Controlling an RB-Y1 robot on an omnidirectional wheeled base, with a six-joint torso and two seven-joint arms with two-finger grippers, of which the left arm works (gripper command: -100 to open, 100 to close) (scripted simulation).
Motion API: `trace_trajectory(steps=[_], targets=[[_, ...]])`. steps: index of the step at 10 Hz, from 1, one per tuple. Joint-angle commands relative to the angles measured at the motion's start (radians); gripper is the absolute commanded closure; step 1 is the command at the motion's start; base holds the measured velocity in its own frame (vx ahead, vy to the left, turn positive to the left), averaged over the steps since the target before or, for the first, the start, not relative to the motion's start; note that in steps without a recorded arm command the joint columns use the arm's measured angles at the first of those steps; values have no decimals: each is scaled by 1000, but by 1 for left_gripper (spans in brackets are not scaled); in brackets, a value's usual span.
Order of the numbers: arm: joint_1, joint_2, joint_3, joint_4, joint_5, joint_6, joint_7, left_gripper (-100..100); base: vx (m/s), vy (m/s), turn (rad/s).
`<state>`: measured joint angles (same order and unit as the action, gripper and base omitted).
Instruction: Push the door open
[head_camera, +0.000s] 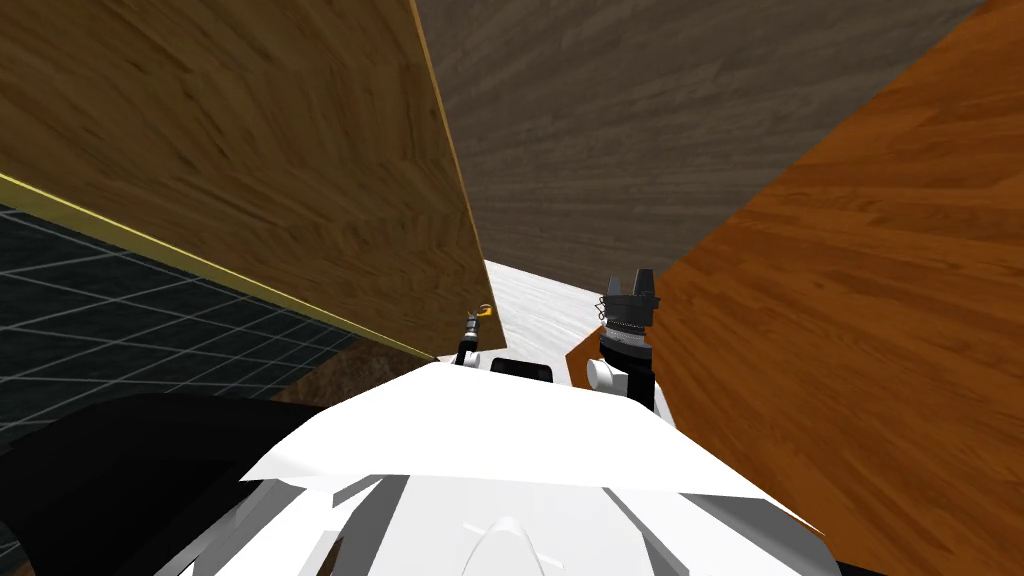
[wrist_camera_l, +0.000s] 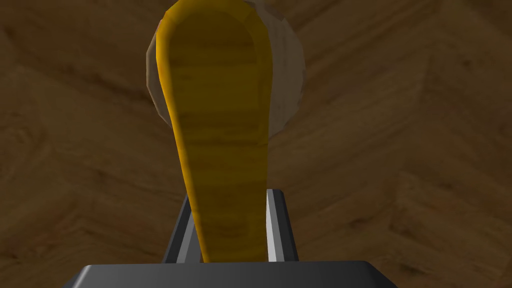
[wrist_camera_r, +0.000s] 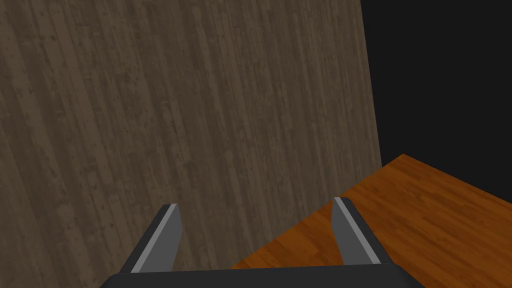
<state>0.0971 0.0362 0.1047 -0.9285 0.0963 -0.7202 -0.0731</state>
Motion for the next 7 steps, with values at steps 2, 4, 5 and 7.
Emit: trace_trajectory(steps=[2,4,5,7], targets=[[-2,21,37,-1,15,-14,-11,100,202,-13,50],[-2,26,59,-3,26,-15,-20,100,210,-20,72],[-2,26,71,-3,31,-15,-25,100,209,-9,69],[-2,25,89,-4,40,-16,-33,100,175,-5,76]])
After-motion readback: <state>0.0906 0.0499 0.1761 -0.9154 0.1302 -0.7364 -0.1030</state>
